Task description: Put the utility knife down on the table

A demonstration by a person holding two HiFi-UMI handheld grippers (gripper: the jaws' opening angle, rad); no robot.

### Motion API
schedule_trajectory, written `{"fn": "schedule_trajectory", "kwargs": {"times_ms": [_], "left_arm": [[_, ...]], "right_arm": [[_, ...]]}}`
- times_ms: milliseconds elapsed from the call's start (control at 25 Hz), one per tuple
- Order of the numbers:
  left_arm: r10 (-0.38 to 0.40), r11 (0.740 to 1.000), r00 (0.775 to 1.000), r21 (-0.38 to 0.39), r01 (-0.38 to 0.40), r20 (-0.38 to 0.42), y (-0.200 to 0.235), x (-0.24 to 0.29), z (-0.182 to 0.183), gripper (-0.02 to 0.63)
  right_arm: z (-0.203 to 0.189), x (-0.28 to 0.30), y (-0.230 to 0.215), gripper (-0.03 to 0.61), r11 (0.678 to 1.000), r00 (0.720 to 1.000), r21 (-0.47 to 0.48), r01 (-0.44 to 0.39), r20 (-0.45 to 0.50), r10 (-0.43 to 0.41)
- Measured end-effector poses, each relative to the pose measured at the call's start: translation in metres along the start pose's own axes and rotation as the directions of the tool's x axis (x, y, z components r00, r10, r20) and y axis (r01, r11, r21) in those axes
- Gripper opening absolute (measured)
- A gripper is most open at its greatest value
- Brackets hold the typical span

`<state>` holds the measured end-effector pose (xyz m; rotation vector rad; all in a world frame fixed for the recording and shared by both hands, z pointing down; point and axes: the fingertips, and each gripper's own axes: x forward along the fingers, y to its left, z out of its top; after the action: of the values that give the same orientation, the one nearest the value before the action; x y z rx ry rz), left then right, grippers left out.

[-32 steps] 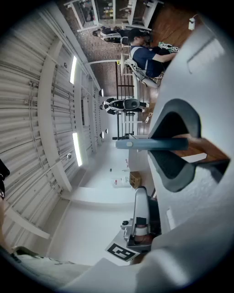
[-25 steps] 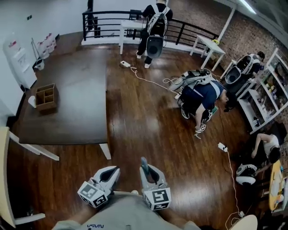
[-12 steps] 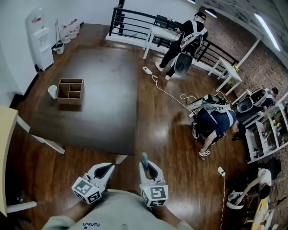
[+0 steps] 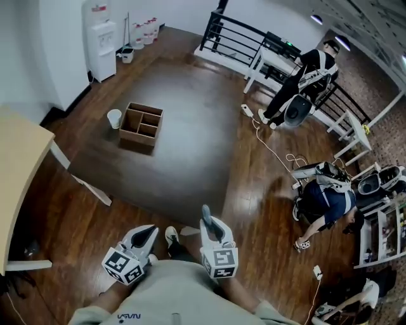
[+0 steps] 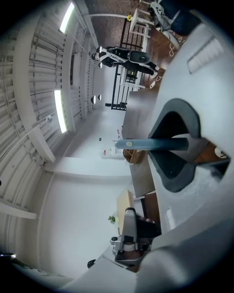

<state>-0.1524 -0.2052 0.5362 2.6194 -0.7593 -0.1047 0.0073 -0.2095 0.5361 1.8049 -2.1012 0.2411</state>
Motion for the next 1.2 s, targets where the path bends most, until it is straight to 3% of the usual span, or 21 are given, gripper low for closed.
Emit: {"fn": "schedule_trajectory", "kwargs": {"times_ms": [160, 240, 520, 720, 920, 1200], "left_arm": [[0.162, 0.987, 0.986, -0.003, -0.162, 0.023, 0.045, -0.005, 0.011, -0.002], [0.203, 0.979, 0.979, 0.004, -0.203, 0.033, 0.057, 0.001, 0.016, -0.002], [0.260, 0.965, 0.966, 0.041, -0.259, -0.015, 0.091, 0.045, 0.017, -0.002], [0.303, 0.953, 0.949, 0.032, -0.301, -0.091, 0.122, 0.068, -0.010, -0.002], [0.317, 0.947, 0.933, 0.009, -0.320, -0.172, 0.126, 0.073, -0.034, -0.002], [0.340, 0.940, 0.918, 0.038, -0.339, -0.206, 0.135, 0.080, -0.032, -0.002]], "right_arm": [[-0.009, 0.061, 0.003, 0.075, 0.995, 0.995, -0.032, -0.089, -0.042, 0.088], [-0.017, 0.088, 0.001, 0.075, 0.991, 0.990, -0.045, -0.127, -0.074, 0.124], [-0.044, 0.159, -0.008, 0.075, 0.974, 0.958, -0.030, -0.226, -0.185, 0.217], [-0.079, 0.189, -0.009, 0.075, 0.959, 0.922, -0.024, -0.282, -0.284, 0.264], [-0.109, 0.212, -0.010, 0.077, 0.948, 0.900, -0.061, -0.312, -0.339, 0.275], [-0.143, 0.228, -0.002, 0.077, 0.925, 0.834, -0.057, -0.375, -0.457, 0.310]]}}
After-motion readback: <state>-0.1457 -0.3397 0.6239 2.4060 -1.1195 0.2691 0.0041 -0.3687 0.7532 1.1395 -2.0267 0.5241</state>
